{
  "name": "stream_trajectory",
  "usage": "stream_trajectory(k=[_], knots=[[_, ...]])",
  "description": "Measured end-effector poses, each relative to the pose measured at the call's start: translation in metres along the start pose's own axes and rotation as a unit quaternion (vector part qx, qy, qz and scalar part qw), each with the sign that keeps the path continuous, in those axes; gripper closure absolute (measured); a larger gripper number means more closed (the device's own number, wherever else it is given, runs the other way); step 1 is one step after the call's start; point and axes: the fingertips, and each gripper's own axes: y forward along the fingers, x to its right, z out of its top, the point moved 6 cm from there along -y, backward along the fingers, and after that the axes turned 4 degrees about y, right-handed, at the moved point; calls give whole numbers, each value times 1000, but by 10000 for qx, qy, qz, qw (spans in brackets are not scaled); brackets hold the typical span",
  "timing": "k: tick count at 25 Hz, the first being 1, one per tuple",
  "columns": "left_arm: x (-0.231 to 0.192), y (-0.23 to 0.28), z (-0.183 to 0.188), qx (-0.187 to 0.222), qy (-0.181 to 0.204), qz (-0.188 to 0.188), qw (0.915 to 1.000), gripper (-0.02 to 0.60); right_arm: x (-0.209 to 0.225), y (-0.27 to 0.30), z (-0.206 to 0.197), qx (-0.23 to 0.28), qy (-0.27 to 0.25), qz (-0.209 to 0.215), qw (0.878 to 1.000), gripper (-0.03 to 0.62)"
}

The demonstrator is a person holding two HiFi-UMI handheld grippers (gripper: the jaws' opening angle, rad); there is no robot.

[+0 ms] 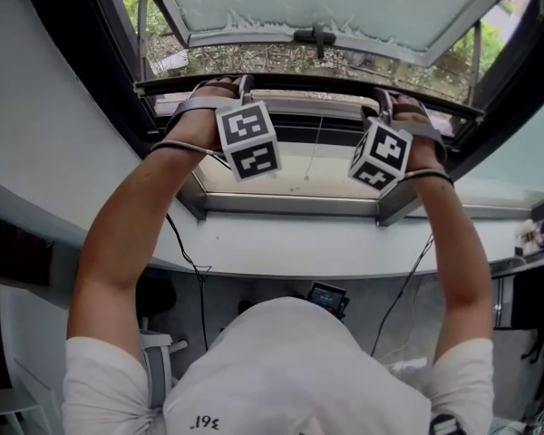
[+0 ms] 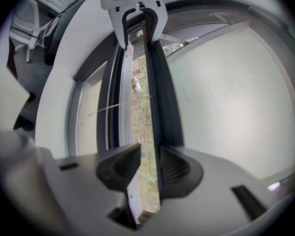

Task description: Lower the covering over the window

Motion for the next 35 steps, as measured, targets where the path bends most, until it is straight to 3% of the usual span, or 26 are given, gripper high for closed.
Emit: stream_trajectory(k=[14, 35], knots=[[37, 22, -4, -170, 61, -472, 9987, 359, -39, 14, -6, -232, -126, 491, 9984, 471], [58, 37, -7, -213, -171, -719, 9970, 356, -64, 25, -8, -390, -91, 701, 9967, 464]])
